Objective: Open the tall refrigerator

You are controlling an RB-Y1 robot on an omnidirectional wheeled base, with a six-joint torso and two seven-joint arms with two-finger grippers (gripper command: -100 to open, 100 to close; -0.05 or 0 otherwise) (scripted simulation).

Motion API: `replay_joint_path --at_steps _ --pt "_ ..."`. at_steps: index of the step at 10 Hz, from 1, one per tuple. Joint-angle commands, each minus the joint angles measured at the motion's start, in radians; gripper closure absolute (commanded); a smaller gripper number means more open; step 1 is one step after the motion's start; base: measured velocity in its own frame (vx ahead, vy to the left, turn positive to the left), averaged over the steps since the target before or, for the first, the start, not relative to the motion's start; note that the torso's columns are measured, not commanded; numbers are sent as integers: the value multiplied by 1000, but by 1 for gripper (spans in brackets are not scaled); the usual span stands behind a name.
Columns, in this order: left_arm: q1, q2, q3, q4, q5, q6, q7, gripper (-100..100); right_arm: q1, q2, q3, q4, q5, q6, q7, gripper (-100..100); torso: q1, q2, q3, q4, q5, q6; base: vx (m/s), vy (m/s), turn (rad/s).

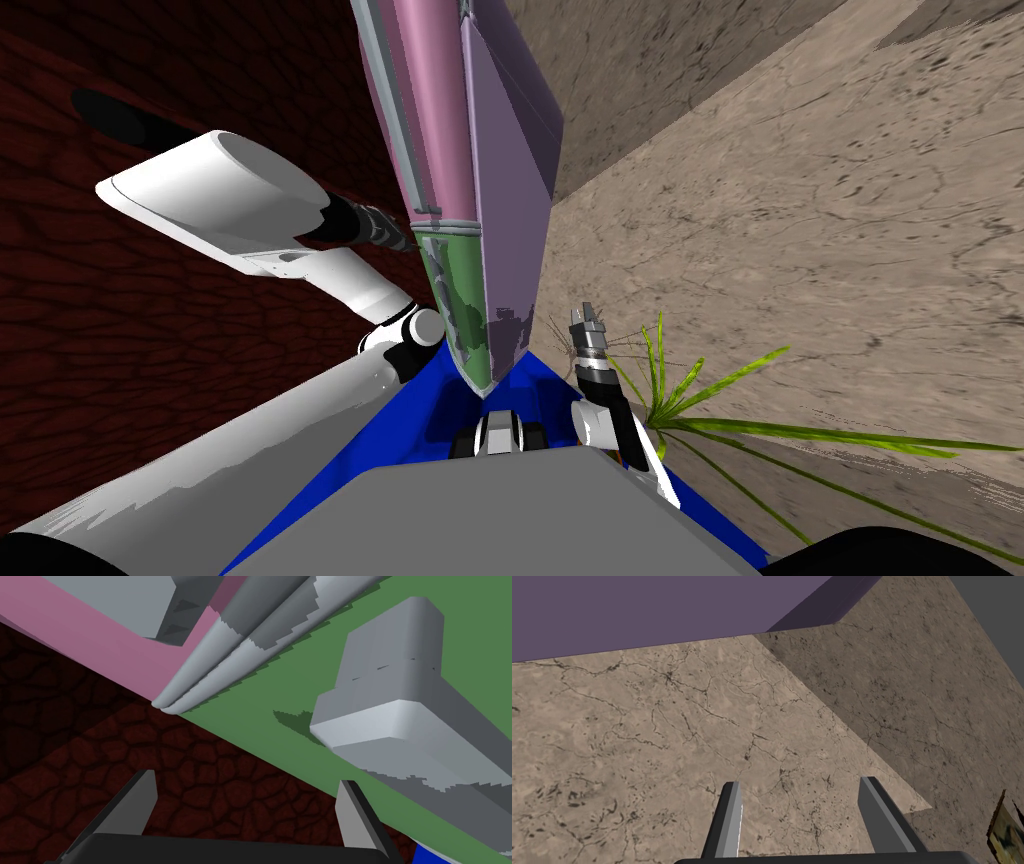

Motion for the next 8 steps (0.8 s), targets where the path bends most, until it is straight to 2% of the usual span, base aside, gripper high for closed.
replay_joint_path --at_steps 1,2,3,4,7,8 --pt "-35 -19 11 11 -6 55 0 -100 0 0 0 0 0 0 0 0 -2 0 0 0 -1 3 9 -7 11" --pt "-59 -32 22 19 -7 93 -3 -100 0 0 0 0 0 0 0 0 -6 1 1 -1 -2 4 2 -6 3" --pt "-59 -32 22 19 -7 98 -3 -100 0 0 0 0 0 0 0 0 -9 0 0 -1 -4 6 -3 -8 -1" --pt "-79 -47 31 25 -8 133 -5 -100 0 0 0 0 0 0 0 0 -11 -1 -1 -2 -4 6 0 -14 9" --pt "-94 -61 38 29 -9 180 -6 -100 0 0 0 0 0 0 0 0 -15 -4 -3 -3 -7 9 1 -10 2" --pt "-104 -73 43 32 -10 214 -7 -100 0 0 0 0 0 0 0 0 -15 -5 -3 -3 -6 9 1 -10 -22"
